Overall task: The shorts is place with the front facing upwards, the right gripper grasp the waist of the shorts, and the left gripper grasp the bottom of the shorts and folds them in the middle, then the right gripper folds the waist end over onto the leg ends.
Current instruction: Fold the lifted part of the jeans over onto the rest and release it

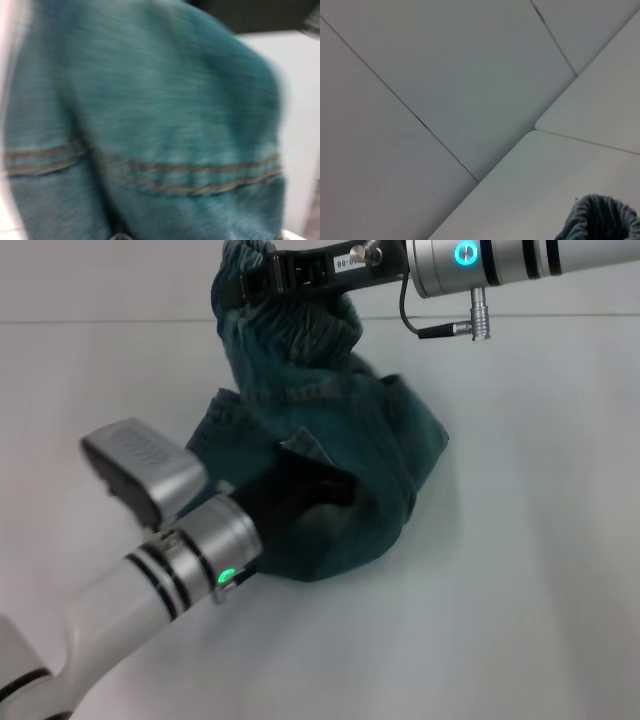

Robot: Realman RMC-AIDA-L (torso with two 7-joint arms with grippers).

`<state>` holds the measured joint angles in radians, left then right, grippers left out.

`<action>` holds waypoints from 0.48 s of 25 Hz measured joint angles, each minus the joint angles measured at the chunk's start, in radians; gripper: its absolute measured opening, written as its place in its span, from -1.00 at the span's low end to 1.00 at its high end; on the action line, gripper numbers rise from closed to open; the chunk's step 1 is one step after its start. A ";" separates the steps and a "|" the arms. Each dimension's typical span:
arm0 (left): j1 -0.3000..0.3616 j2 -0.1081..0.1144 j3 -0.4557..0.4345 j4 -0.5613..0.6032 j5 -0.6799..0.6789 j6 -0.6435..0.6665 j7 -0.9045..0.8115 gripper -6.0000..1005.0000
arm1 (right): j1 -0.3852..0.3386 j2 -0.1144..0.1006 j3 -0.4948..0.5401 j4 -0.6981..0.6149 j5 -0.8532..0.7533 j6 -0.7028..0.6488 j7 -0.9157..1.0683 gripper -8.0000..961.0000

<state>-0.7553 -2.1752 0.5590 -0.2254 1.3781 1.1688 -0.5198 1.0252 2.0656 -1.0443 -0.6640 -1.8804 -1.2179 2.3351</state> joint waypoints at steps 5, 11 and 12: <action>0.065 0.002 -0.042 0.028 0.002 0.007 -0.005 -0.93 | -0.005 0.005 -0.001 0.003 0.000 -0.002 -0.007 -0.78; 0.086 0.003 -0.037 0.024 0.008 0.017 -0.006 -0.92 | -0.008 0.009 0.000 0.004 0.000 -0.004 -0.011 -0.79; 0.087 0.003 -0.035 0.022 0.013 0.021 -0.006 -0.92 | -0.012 0.009 0.002 0.001 0.001 -0.005 -0.011 -0.79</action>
<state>-0.6684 -2.1719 0.5240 -0.2033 1.3914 1.1899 -0.5258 1.0135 2.0747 -1.0425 -0.6630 -1.8792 -1.2233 2.3242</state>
